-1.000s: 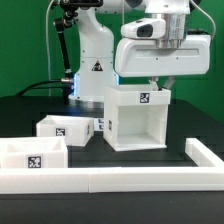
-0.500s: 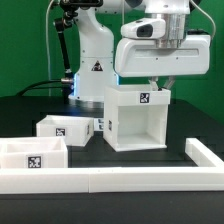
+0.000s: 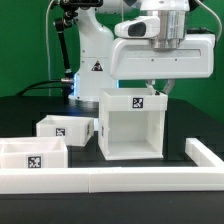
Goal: Assemble drawer
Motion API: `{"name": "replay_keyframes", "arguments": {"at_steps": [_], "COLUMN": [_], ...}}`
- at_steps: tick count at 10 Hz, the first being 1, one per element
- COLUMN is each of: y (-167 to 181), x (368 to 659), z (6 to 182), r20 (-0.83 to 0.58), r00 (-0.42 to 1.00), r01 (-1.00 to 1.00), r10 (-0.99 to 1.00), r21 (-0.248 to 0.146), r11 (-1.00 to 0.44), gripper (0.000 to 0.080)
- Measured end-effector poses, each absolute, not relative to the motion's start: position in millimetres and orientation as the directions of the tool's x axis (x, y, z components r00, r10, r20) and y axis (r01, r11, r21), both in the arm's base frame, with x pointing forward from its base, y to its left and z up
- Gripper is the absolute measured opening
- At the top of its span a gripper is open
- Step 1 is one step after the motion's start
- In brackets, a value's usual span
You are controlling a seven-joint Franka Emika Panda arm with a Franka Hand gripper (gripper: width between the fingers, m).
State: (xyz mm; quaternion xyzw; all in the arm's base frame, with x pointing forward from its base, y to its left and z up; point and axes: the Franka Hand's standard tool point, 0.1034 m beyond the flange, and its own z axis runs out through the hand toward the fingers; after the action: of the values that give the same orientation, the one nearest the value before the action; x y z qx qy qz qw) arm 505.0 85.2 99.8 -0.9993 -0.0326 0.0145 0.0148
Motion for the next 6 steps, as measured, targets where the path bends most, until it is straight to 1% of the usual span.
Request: {"name": "replay_keyframes", "arguments": {"at_steps": [1, 3, 6], "y": [82, 83, 88], "x": [517, 549, 582], "z": [99.8, 100.3, 100.2], "r20": [-0.018, 0.015, 0.054], "r00": [0.998, 0.999, 0.998], "r01": [0.055, 0.033, 0.03], "r10": [0.055, 0.033, 0.028], "r21": [-0.031, -0.037, -0.047], "r11": [-0.998, -0.999, -0.998], "gripper": [0.0038, 0.0038, 0.0038]}}
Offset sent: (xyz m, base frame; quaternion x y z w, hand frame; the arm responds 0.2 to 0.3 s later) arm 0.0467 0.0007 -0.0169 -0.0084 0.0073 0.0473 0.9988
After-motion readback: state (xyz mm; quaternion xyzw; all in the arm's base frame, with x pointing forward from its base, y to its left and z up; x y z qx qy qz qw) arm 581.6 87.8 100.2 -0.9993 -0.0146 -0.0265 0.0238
